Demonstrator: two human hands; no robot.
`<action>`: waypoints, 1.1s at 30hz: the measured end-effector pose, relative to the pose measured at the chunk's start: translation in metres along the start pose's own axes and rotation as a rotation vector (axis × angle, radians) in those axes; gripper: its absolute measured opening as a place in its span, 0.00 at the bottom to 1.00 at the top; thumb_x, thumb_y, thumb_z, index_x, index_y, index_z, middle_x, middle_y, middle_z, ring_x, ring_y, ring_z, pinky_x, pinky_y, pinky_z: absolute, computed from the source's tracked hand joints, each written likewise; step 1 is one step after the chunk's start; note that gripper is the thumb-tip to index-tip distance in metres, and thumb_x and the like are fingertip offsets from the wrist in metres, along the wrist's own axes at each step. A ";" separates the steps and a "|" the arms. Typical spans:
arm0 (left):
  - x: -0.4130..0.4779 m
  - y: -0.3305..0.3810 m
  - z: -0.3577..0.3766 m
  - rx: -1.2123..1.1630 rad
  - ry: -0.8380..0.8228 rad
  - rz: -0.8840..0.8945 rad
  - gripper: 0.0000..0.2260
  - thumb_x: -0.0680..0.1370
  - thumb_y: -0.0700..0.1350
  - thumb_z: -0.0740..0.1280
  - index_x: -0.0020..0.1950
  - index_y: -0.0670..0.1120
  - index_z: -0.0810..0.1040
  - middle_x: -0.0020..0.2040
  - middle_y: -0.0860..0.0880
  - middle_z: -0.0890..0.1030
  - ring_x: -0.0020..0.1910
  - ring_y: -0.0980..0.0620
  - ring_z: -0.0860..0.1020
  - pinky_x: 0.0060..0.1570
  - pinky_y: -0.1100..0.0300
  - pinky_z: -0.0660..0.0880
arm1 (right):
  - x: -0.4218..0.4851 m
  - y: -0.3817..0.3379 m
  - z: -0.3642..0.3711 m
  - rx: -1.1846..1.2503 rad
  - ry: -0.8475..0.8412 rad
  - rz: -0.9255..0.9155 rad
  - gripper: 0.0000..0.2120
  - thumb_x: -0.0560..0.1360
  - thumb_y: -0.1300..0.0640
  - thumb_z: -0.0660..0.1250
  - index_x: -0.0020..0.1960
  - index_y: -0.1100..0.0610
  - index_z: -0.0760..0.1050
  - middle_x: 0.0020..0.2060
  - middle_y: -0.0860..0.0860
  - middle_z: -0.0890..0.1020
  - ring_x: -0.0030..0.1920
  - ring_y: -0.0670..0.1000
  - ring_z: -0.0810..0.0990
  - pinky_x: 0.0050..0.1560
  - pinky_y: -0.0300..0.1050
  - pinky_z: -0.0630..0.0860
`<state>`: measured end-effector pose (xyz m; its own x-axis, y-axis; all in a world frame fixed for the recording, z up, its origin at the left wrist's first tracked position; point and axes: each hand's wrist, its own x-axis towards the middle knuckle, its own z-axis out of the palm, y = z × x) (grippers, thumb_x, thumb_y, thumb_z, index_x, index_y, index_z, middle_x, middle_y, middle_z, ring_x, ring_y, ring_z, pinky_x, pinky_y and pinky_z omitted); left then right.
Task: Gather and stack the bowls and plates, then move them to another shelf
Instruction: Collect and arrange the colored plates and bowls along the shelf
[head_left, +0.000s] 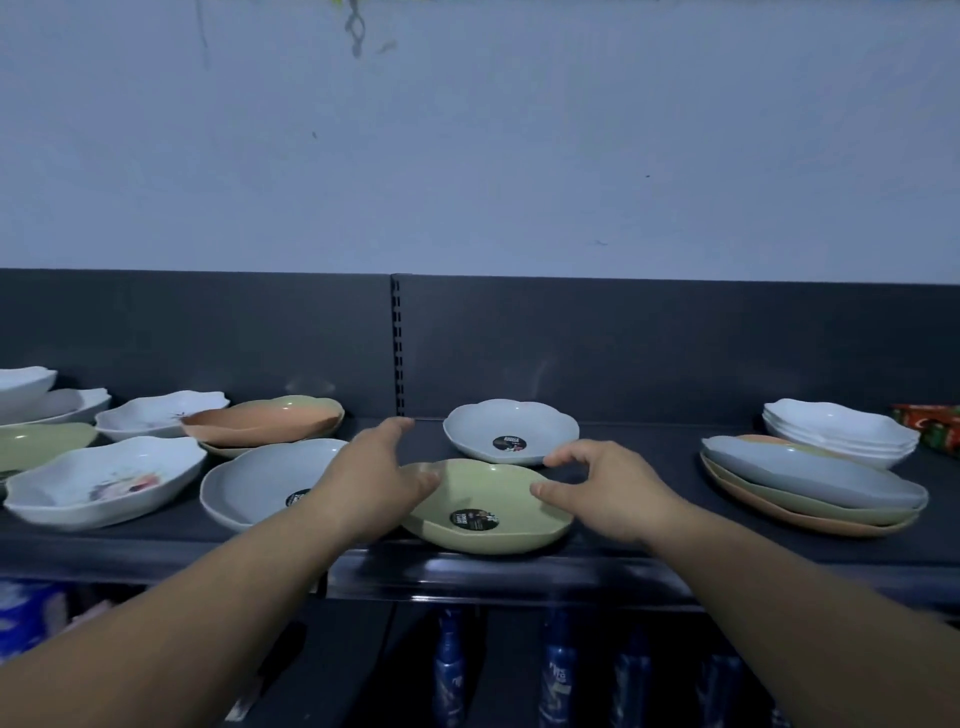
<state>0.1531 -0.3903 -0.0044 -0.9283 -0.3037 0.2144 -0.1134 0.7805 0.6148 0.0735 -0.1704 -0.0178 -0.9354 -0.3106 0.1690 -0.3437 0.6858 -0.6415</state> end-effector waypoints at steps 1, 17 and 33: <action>0.000 -0.003 -0.001 0.015 -0.024 -0.011 0.31 0.76 0.53 0.67 0.76 0.51 0.60 0.73 0.48 0.67 0.68 0.48 0.70 0.62 0.59 0.68 | 0.000 -0.002 0.003 0.006 -0.022 0.032 0.22 0.71 0.42 0.72 0.63 0.46 0.76 0.58 0.43 0.74 0.58 0.45 0.72 0.55 0.39 0.66; -0.002 -0.005 -0.002 -0.074 -0.150 0.032 0.30 0.74 0.55 0.69 0.74 0.52 0.64 0.70 0.49 0.70 0.66 0.49 0.70 0.60 0.60 0.67 | -0.007 -0.009 0.018 0.280 -0.068 0.283 0.40 0.61 0.48 0.82 0.68 0.59 0.73 0.53 0.50 0.81 0.50 0.52 0.84 0.53 0.46 0.81; 0.002 0.104 0.050 -0.235 -0.024 0.268 0.28 0.74 0.57 0.68 0.72 0.52 0.67 0.69 0.53 0.71 0.66 0.53 0.71 0.65 0.59 0.66 | -0.029 0.044 -0.102 0.313 0.096 0.179 0.59 0.46 0.30 0.79 0.72 0.53 0.69 0.62 0.50 0.79 0.61 0.49 0.79 0.67 0.47 0.72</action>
<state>0.1214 -0.2823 0.0226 -0.9225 -0.0897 0.3755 0.2175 0.6828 0.6975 0.0775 -0.0643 0.0256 -0.9870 -0.1310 0.0932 -0.1458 0.4845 -0.8626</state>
